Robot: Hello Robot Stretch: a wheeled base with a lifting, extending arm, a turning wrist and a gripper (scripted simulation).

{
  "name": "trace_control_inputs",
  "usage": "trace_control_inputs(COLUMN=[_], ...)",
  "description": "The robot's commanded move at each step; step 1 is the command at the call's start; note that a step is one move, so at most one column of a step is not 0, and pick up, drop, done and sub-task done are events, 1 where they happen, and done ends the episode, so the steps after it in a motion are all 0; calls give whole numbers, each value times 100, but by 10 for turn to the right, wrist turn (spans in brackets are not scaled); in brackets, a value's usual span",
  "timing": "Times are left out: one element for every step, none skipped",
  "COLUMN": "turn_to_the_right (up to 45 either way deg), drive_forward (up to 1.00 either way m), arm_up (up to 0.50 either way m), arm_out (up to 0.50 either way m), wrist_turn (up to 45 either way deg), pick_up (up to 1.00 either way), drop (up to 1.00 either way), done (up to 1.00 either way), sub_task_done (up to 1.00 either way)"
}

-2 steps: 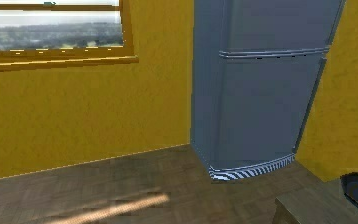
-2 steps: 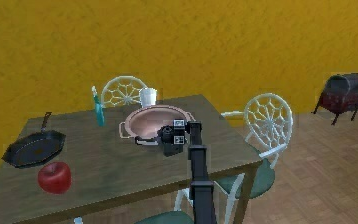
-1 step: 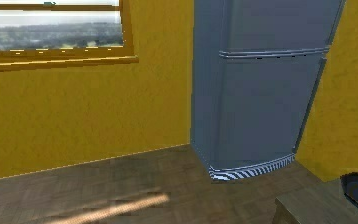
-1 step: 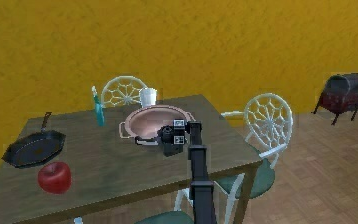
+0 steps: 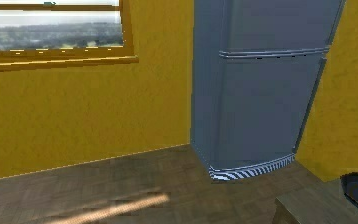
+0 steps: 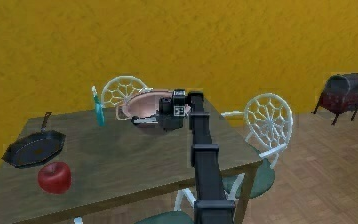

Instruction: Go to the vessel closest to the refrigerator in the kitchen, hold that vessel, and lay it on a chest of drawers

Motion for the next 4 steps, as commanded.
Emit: trace_control_inputs(turn_to_the_right=[0, 0, 0, 0], drive_forward=[0, 0, 0, 0], arm_up=[12, 0, 0, 0], arm_out=[0, 0, 0, 0], wrist_turn=[0, -450, -450, -120], pick_up=[0, 0, 0, 0], drop=[0, 0, 0, 0], done=[0, 0, 0, 0], sub_task_done=[0, 0, 0, 0])
